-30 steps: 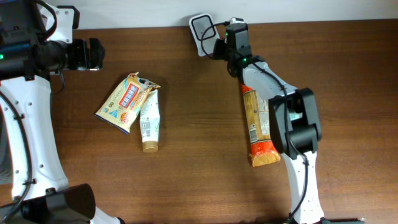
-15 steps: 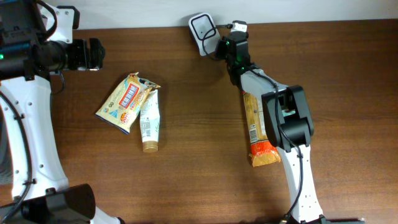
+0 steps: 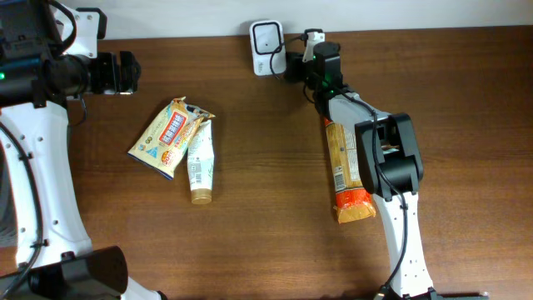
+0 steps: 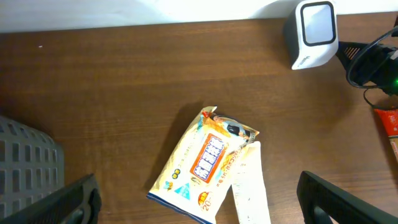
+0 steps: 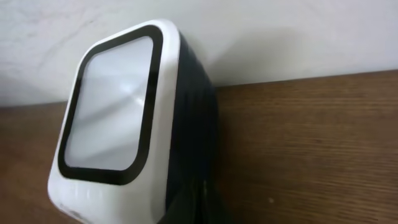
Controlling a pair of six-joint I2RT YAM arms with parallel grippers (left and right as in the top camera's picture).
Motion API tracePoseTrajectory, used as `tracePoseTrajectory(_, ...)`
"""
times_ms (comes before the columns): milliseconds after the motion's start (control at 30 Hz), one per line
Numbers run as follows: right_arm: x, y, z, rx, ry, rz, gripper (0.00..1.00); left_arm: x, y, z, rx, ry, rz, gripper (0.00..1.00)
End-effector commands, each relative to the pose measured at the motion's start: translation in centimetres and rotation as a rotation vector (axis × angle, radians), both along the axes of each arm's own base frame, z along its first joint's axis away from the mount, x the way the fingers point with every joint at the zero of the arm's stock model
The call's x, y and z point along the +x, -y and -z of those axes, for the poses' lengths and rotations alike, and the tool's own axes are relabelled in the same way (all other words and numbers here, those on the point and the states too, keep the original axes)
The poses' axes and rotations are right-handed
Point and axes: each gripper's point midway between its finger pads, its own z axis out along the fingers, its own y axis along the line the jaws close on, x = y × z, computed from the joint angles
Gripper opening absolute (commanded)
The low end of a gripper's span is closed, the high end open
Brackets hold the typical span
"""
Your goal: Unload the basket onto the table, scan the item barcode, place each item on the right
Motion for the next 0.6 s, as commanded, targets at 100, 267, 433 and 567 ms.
tracePoseTrajectory(100, -0.7, -1.1, 1.0, 0.027, -0.051, -0.04, 0.04, -0.1, 0.0, -0.5, 0.007, 0.015, 0.013, 0.99)
tracePoseTrajectory(267, 0.2, 2.2, -1.3, -0.015, -0.046, 0.063, 0.04, -0.1, 0.0, -0.5, 0.007, 0.015, 0.013, 0.99)
tracePoseTrajectory(433, -3.0, 6.5, -9.9, -0.161, -0.138, 0.133, 0.05, -0.1, 0.0, -0.5, 0.008, 0.015, 0.014, 0.99)
tracePoseTrajectory(567, -10.4, 1.6, -11.4, -0.092, -0.358, -0.111, 0.04, -0.1, 0.0, -0.5, 0.008, 0.015, 0.014, 0.99)
